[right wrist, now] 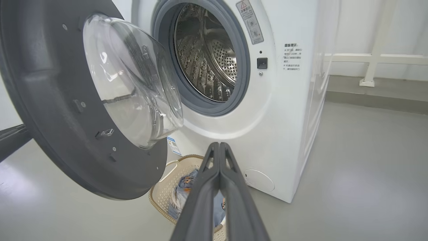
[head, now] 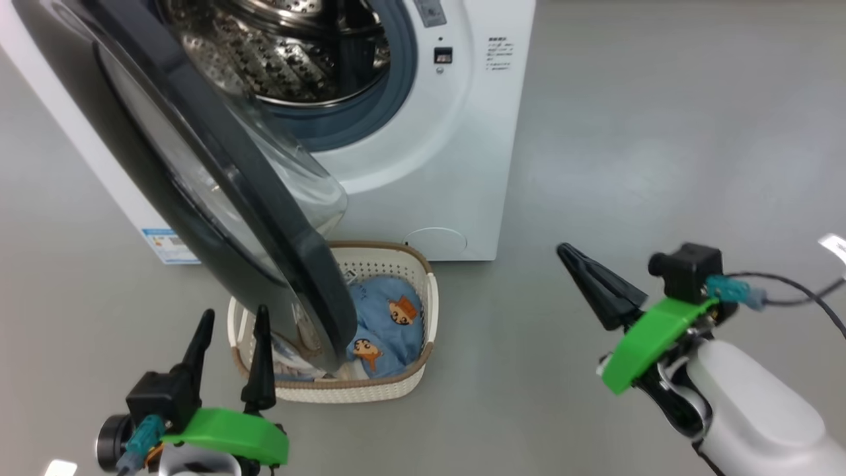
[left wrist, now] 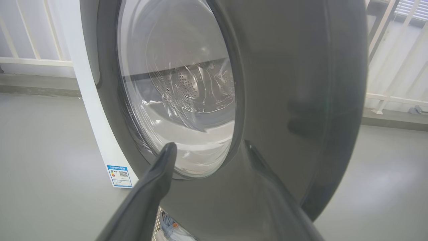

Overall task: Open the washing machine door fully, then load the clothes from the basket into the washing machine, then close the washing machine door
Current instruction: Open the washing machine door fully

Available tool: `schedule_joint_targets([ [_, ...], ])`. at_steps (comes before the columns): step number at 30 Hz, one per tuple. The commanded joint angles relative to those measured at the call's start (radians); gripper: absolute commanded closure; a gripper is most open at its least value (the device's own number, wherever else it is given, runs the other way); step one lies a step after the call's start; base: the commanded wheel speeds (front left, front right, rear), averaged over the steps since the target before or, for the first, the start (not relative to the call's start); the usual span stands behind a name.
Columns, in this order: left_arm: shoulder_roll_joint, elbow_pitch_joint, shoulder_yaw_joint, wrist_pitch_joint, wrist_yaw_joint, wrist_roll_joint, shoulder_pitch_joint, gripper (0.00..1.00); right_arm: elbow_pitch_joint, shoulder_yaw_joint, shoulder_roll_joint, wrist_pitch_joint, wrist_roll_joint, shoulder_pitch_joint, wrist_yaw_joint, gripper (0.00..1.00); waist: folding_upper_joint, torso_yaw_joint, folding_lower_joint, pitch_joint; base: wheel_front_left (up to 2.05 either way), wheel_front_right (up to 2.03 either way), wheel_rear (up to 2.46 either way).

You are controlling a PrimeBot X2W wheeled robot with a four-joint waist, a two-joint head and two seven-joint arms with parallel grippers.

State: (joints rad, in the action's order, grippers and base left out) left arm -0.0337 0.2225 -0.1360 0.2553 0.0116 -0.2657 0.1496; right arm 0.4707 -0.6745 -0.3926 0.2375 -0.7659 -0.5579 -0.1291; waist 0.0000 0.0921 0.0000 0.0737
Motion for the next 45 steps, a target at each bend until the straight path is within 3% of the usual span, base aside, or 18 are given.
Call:
schedule_joint_targets([
  [1, -0.017, -0.026, 0.039, 0.006, -0.002, 0.013, 0.002, 0.0, -0.031, 0.023, 0.01, 0.015, 0.04, 0.034, -0.002, 1.0, 0.0, -0.016, 0.0, -0.015, 0.0, 0.0, 0.0],
  [15, -0.017, -0.037, 0.076, 0.006, -0.005, 0.02, -0.023, 0.0, -0.297, 0.463, 0.218, 0.024, 0.501, 0.366, -0.002, 1.0, 0.0, -0.057, 0.0, -0.032, 0.0, 0.0, 0.0],
  [16, -0.017, -0.036, 0.076, 0.006, -0.005, 0.02, -0.023, 0.0, -0.302, 0.496, 0.234, 0.024, 0.531, 0.38, -0.002, 0.86, 0.0, -0.058, 0.0, -0.033, 0.0, 0.0, 0.0],
  [17, -0.017, -0.034, 0.075, 0.006, -0.006, 0.02, -0.024, 0.0, -0.311, 0.531, 0.252, 0.024, 0.565, 0.392, -0.002, 0.49, 0.0, -0.058, 0.0, -0.035, 0.0, 0.0, 0.0],
  [18, -0.017, -0.033, 0.074, 0.006, -0.007, 0.019, -0.025, 0.0, -0.317, 0.566, 0.272, 0.024, 0.588, 0.403, -0.002, 0.0, 0.0, -0.058, 0.0, -0.037, 0.0, 0.0, 0.0],
  [22, -0.017, -0.027, 0.069, 0.006, -0.009, 0.019, -0.034, 0.0, -0.315, 0.667, 0.323, 0.024, 0.648, 0.436, -0.002, 0.0, 0.0, -0.059, 0.0, -0.046, 0.0, 0.0, 0.0],
  [27, -0.017, -0.021, 0.067, 0.006, -0.011, 0.019, -0.049, 0.0, -0.306, 0.767, 0.341, 0.024, 0.676, 0.447, -0.002, 0.0, 0.0, -0.063, 0.0, -0.058, 0.0, 0.0, 0.0],
  [45, -0.017, -0.009, 0.062, 0.006, -0.011, 0.015, -0.058, 0.0, -0.293, 0.74, 0.342, 0.024, 0.643, 0.45, -0.002, 0.0, 0.0, -0.073, 0.0, -0.058, 0.0, 0.0, 0.0],
])
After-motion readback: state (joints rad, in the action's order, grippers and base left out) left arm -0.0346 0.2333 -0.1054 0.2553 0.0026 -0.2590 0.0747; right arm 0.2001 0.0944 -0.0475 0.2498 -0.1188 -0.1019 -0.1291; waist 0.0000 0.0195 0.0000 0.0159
